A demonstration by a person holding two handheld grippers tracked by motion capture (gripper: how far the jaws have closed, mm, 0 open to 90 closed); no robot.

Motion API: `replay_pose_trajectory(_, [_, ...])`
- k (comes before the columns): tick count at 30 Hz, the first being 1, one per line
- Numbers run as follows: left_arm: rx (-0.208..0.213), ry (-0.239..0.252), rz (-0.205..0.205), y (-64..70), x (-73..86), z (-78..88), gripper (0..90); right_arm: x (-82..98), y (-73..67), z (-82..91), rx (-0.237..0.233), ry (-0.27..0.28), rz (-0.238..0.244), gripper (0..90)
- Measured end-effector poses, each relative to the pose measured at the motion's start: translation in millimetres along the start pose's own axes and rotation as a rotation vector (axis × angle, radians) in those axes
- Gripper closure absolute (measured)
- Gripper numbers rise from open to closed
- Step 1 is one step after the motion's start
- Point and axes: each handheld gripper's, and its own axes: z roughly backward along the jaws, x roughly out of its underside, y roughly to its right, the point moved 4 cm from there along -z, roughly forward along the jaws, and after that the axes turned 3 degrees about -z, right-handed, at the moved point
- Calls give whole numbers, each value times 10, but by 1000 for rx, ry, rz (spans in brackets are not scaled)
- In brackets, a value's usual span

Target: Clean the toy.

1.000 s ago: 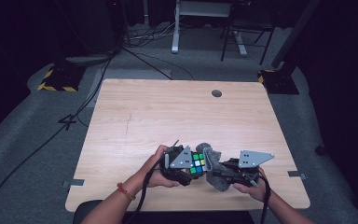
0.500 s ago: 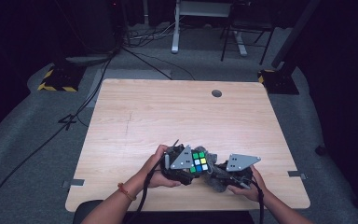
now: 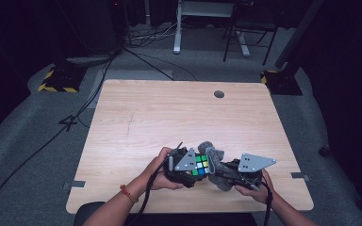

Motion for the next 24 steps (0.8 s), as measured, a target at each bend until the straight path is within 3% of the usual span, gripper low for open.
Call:
replay_pose_trajectory(4, [10,25,4,10,-30,33,328,100,7,-112,-12,-75,-9,730])
replay_pose_trajectory(7, [5,44,6,-5,-42,75,328,146,11,-160,-50,-92,-31,730])
replay_pose_trajectory(11, [7,43,15,-26,-31,90,328,140,32,-150,-63,-80,-46,730])
replay_pose_trajectory(19, [9,-14,20,-43,43,-11,327,-42,-13,53,-40,35,-8,731])
replay_pose_trajectory(22, [11,-8,13,-20,26,-23,327,-41,-7,60,-32,26,-4,731])
replay_pose_trajectory(24, [14,5,6,-2,3,-11,327,6,11,13,-21,-11,-11,730])
